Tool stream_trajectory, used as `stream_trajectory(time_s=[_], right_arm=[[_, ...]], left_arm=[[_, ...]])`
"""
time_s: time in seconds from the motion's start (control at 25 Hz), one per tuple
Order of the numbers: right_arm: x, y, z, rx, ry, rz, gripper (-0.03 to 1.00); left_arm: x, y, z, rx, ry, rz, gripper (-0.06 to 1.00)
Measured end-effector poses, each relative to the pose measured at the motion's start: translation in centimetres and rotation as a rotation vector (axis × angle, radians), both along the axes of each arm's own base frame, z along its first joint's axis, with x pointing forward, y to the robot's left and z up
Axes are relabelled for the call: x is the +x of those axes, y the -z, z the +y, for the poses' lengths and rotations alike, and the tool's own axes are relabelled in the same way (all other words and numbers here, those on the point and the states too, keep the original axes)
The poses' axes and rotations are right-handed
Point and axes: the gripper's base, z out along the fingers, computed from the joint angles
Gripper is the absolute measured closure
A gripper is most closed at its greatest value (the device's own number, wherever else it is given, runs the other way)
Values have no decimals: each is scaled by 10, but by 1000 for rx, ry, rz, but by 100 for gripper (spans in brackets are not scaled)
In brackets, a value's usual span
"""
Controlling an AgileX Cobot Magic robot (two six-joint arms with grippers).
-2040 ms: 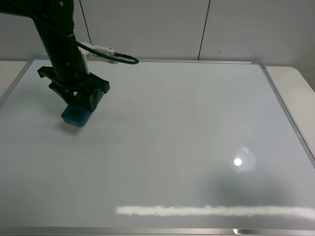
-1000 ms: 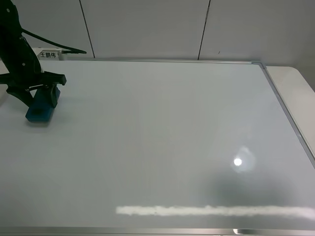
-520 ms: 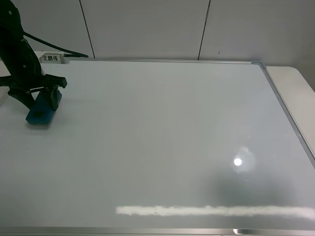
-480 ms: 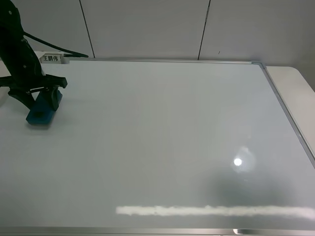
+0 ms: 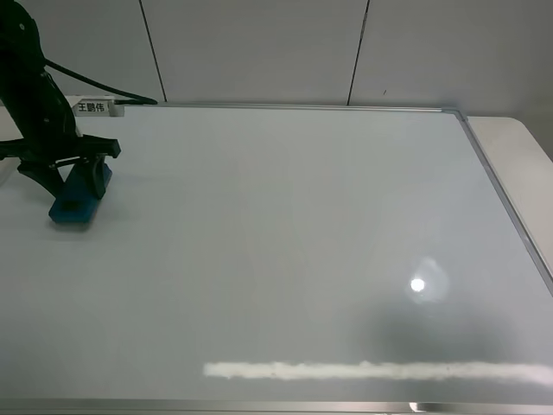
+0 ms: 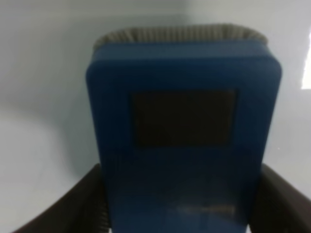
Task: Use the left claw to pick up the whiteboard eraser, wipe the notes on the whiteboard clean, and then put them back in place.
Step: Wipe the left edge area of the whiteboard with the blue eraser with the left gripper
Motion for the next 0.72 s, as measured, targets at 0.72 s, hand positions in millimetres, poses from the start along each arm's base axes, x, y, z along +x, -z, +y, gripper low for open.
stream_trajectory(time_s=[0.72], right_arm=[[0,0,0,0,0,0,-2]], left_arm=[[3,0,0,-2,-4,-26,39]])
